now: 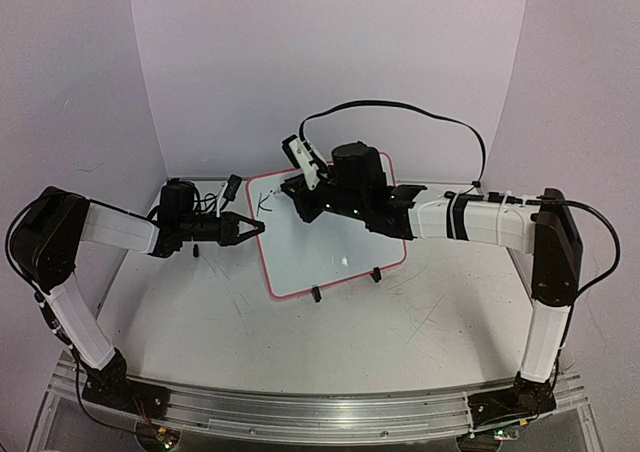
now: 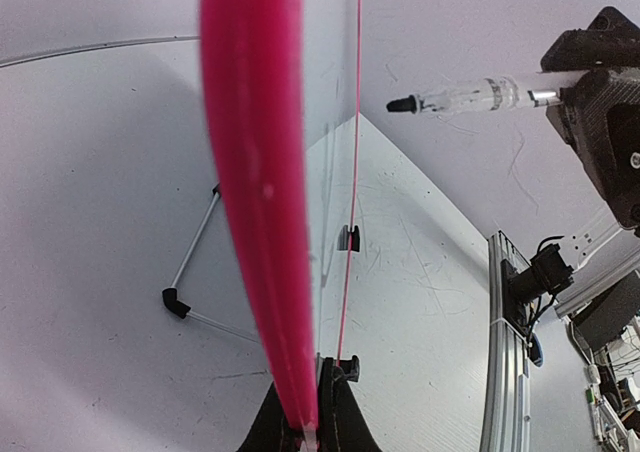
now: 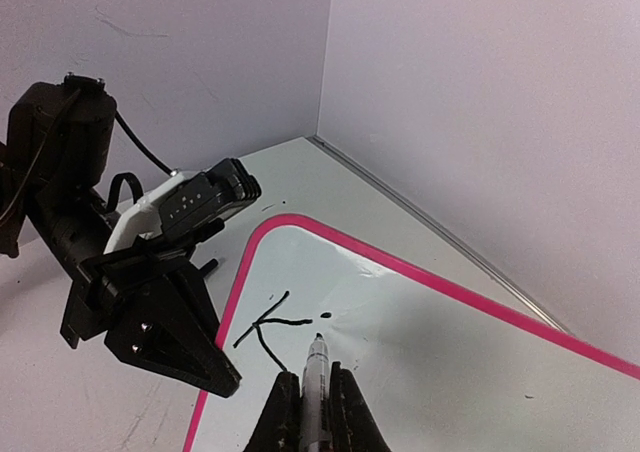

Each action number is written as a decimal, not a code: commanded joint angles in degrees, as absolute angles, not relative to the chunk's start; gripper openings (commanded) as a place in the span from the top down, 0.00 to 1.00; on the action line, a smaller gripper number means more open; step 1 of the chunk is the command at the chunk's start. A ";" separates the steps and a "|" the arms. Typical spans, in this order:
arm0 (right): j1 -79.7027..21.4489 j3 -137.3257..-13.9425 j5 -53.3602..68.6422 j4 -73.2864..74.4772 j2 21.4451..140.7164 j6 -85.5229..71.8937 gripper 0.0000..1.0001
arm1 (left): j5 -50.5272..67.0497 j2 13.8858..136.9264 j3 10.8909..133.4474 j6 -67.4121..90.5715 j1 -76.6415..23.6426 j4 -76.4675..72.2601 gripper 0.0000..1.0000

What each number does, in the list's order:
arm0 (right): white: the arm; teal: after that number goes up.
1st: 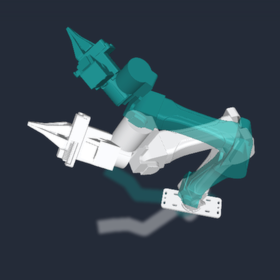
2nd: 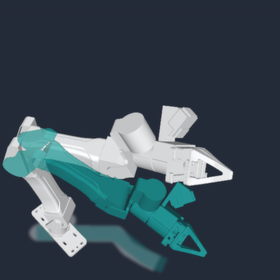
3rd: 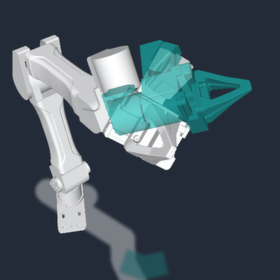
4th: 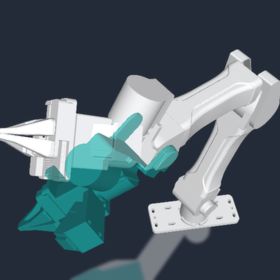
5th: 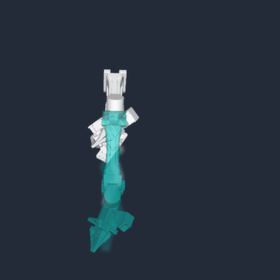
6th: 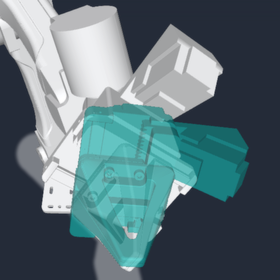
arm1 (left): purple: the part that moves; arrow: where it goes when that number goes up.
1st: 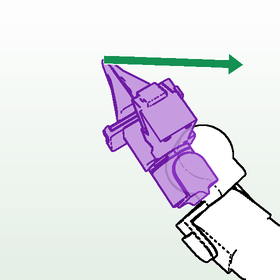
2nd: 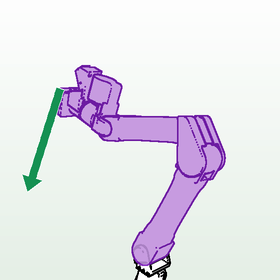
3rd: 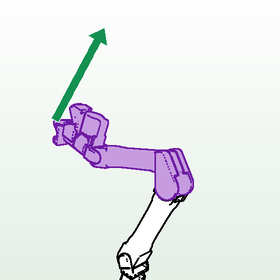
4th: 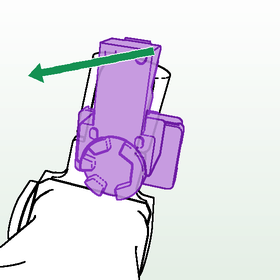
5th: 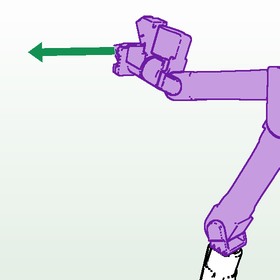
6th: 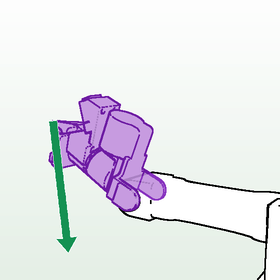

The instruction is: Write a sentence on the whiteboard

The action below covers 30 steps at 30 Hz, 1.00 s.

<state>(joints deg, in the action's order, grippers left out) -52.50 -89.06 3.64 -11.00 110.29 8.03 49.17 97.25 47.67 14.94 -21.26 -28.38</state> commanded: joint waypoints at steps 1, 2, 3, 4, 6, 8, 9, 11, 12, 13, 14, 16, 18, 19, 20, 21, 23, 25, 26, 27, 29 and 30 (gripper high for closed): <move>-52.35 -92.54 3.36 -11.48 111.38 7.77 1.00 | 39.95 97.64 49.06 9.21 -20.92 -25.19 1.00; -52.33 -92.77 3.55 -11.31 111.62 7.84 1.00 | 39.98 97.65 49.11 9.18 -20.92 -25.13 1.00; -52.36 -92.89 3.73 -11.26 111.78 7.90 1.00 | 39.98 97.65 49.17 9.14 -20.92 -25.12 1.00; -52.37 -92.95 3.88 -11.25 111.93 7.91 1.00 | 39.96 97.65 49.15 9.14 -20.92 -25.13 1.00; -52.34 -93.14 3.81 -11.12 112.13 7.84 1.00 | 39.91 97.58 49.10 9.14 -20.93 -25.11 1.00; -52.32 -93.14 3.51 -11.08 112.23 7.85 1.00 | 39.91 97.54 48.99 9.14 -20.90 -25.05 1.00; -52.31 -93.09 3.40 -11.07 112.23 7.90 1.00 | 39.90 97.48 49.02 9.14 -20.93 -25.05 1.00; -52.38 -93.21 3.28 -11.01 112.39 7.84 1.00 | 39.90 97.47 49.03 9.07 -21.00 -24.96 1.00; -52.36 -93.37 3.10 -10.92 112.51 7.83 1.00 | 39.90 97.47 49.00 9.06 -21.01 -24.96 1.00; -52.38 -93.40 2.67 -10.85 112.61 7.82 1.00 | 39.87 97.47 48.99 9.05 -21.03 -24.94 1.00; -52.34 -93.40 2.48 -10.82 112.64 7.84 1.00 | 39.83 97.40 49.08 9.05 -21.01 -24.90 1.00; -52.24 -93.40 2.29 -10.81 112.68 7.91 1.00 | 39.81 97.31 49.07 9.01 -21.01 -24.87 1.00; -52.27 -93.59 2.29 -10.71 112.91 7.91 1.00 | 39.81 97.30 49.02 8.98 -21.04 -24.84 1.00; -52.24 -93.67 2.29 -10.58 113.03 7.92 1.00 | 39.81 97.29 48.98 8.98 -21.08 -24.79 1.00; -52.29 -93.73 2.30 -10.51 113.17 7.95 1.00 | 39.81 97.30 49.00 8.97 -21.04 -24.78 1.00; -52.29 -93.76 2.41 -10.47 113.19 7.94 1.00 | 39.81 97.33 49.03 8.97 -21.05 -24.77 1.00; -52.25 -93.83 2.39 -10.38 113.36 7.91 1.00 | 39.82 97.30 49.09 8.96 -21.02 -24.78 1.00; -52.24 -93.90 2.22 -10.30 113.53 7.95 1.00 | 39.82 97.30 49.18 8.96 -21.03 -24.70 1.00; -52.24 -93.94 2.18 -10.21 113.61 7.99 1.00 | 39.81 97.26 49.19 8.96 -21.02 -24.69 1.00; -52.27 -93.95 2.16 -10.18 113.69 7.97 1.00 | 39.81 97.25 49.18 8.96 -21.01 -24.68 1.00; -52.23 -94.01 2.01 -10.02 113.80 7.87 1.00 | 39.80 97.13 49.19 8.91 -21.01 -24.62 1.00; -52.28 -93.93 1.82 -9.89 113.76 7.83 1.00 | 39.75 97.12 49.14 8.88 -21.02 -24.61 1.00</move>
